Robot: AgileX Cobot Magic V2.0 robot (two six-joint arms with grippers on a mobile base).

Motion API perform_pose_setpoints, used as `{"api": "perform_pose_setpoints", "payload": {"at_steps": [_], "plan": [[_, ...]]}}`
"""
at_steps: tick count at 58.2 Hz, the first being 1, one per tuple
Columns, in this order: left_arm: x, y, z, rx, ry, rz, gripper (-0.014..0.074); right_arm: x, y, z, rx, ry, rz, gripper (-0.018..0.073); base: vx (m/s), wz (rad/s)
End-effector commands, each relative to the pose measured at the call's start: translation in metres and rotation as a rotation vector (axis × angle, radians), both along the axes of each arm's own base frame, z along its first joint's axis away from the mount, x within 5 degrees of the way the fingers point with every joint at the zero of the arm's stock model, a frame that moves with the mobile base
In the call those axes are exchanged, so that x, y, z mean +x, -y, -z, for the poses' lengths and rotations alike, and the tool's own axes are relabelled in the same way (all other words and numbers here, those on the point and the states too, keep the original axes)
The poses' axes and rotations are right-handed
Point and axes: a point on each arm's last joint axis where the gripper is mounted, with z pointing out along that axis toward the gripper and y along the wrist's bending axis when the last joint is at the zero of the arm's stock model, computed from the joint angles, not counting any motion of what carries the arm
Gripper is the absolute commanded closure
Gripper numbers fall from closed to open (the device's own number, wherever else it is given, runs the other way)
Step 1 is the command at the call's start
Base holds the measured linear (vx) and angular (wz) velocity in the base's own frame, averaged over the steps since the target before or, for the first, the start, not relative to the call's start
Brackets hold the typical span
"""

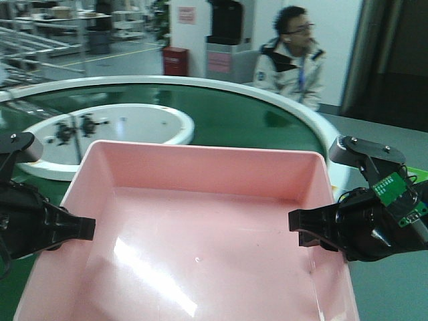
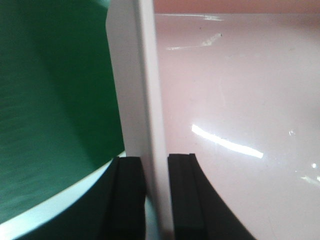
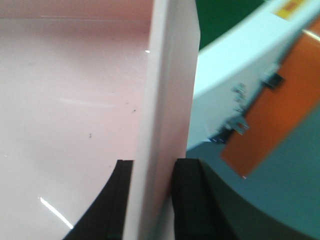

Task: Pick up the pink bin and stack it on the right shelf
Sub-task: 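Hold the pink bin with both grippers while the base drives to the shelf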

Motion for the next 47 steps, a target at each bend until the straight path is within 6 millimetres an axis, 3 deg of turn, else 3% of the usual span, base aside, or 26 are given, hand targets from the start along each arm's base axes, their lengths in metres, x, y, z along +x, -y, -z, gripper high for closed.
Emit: {"api": "perform_pose_setpoints", "payload": {"at_steps": [1,26,47], "plan": [[-0.0050,-0.0009,-0.0252,-0.063,0.123,-0.015,0.0601,0.0009,0.0059,-0.0252,0.018,0.145,0.031,0.0568,-0.19,-0.61],[-0.0050,-0.0009,-0.0252,-0.063,0.123,-0.015,0.0601,0.0007,0.0059,-0.0249,0.017,0.141,0.030,0.0568,-0.13,-0.79],[-0.0050,-0.0009,-0.0252,-0.063,0.123,-0.015,0.0601,-0.0037,0.0064,-0.0199,-0.003,0.071,0.019,0.0568,0.05,-0.62]]}}
